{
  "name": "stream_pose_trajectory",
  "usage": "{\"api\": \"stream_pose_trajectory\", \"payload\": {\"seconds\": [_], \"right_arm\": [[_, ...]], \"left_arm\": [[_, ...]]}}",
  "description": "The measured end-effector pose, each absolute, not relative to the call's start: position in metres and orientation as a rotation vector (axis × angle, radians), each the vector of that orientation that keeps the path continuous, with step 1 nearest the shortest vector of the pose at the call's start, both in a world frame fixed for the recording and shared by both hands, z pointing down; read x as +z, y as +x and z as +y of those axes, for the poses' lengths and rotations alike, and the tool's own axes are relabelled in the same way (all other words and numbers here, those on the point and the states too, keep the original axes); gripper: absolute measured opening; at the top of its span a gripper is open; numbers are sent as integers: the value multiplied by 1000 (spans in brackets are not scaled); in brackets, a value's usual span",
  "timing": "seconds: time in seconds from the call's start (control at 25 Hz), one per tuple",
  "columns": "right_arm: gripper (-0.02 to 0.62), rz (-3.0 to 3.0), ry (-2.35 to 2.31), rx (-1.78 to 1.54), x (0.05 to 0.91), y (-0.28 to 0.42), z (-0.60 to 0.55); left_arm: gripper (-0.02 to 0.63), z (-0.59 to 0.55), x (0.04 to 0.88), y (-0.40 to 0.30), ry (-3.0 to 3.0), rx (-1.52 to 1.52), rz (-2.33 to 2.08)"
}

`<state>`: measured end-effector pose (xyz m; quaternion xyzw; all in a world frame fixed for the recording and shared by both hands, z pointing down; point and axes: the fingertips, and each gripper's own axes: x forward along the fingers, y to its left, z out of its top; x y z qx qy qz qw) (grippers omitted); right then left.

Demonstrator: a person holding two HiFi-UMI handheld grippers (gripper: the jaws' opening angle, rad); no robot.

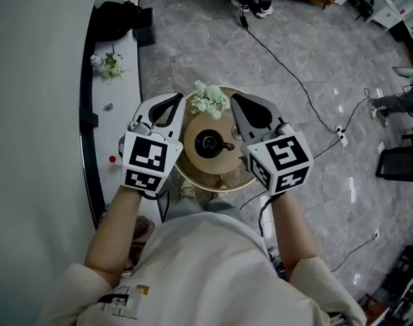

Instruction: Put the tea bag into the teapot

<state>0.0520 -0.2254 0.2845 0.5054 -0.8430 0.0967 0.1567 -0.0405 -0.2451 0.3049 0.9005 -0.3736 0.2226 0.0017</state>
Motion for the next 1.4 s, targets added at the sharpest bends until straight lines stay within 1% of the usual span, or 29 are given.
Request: {"api": "stream_pose_trajectory", "payload": {"seconds": [0.2, 0.48, 0.72, 0.96, 1.4], "right_arm": [[8, -2506, 1523, 138, 218, 65, -214], [8, -2608, 1601, -24, 149, 75, -188], [8, -2662, 1626, -178, 105, 75, -153], [8, -2663, 1631, -221, 104, 79, -131], [7, -2643, 1613, -127, 134, 85, -113]], "left_arm": [[8, -237, 252, -32, 2892, 575, -1173], [8, -218, 173, -29, 3070, 400, -1268], [8, -196, 148, -26, 3133, 304, -1260], [8, -168, 146, -24, 3220, 283, -1211], [8, -148, 188, -26, 3194, 501, -1158]]}}
